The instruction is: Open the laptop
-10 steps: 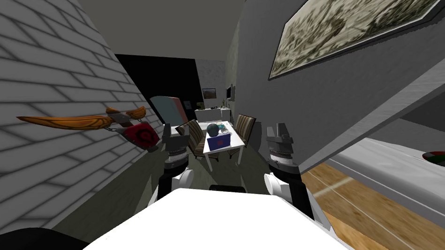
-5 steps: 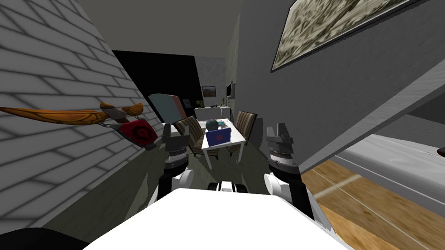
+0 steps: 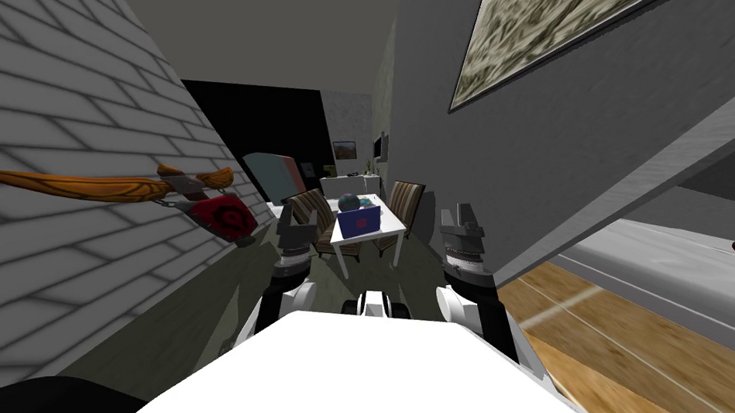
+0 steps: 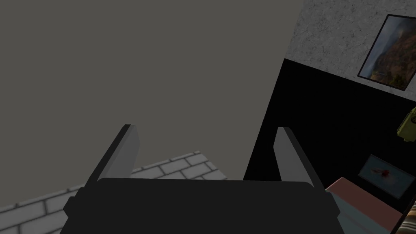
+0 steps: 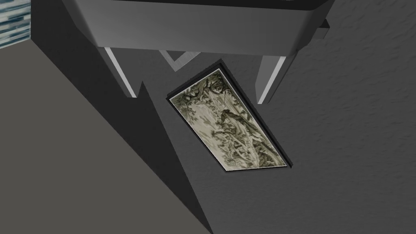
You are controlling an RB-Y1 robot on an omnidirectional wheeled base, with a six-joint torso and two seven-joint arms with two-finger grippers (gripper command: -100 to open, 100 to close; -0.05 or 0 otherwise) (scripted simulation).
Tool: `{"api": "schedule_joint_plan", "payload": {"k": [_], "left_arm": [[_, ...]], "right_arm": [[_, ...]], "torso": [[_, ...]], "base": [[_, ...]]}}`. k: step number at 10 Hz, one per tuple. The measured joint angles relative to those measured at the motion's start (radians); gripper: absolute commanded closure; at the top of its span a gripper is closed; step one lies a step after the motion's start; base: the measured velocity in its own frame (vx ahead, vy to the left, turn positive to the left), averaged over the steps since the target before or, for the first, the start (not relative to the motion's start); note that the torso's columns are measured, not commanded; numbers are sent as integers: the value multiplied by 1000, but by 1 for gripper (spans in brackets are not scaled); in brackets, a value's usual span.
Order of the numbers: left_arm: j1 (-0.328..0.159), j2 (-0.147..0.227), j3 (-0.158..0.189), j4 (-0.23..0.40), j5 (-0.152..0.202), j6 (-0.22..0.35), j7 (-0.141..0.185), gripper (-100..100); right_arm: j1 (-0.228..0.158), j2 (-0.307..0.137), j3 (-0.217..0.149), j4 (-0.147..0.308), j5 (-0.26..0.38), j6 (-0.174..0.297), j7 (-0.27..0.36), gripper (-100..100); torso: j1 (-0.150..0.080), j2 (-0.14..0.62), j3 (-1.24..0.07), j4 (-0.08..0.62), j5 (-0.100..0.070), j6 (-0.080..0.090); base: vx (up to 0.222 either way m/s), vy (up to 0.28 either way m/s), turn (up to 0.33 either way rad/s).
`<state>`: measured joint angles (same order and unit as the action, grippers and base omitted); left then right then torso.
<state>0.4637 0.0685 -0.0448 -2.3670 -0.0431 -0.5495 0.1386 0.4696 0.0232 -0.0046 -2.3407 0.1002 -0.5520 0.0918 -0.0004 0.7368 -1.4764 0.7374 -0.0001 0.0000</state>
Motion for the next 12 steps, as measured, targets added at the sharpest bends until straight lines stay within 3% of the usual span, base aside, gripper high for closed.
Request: {"api": "schedule_joint_plan", "payload": {"k": [5, 12], "left_arm": [[-5, 69, 23, 21, -14, 100, -13, -100], [-12, 70, 48, 47, -40, 261, -37, -100]], "right_arm": [[0, 0, 0, 0, 0, 0, 0, 0], [0, 0, 0, 0, 0, 0, 0, 0]], "torso": [[0, 1, 1, 1, 0, 0], [1, 2, 1, 1, 0, 0]], "base": [[33, -21, -13], [37, -22, -12]]}}
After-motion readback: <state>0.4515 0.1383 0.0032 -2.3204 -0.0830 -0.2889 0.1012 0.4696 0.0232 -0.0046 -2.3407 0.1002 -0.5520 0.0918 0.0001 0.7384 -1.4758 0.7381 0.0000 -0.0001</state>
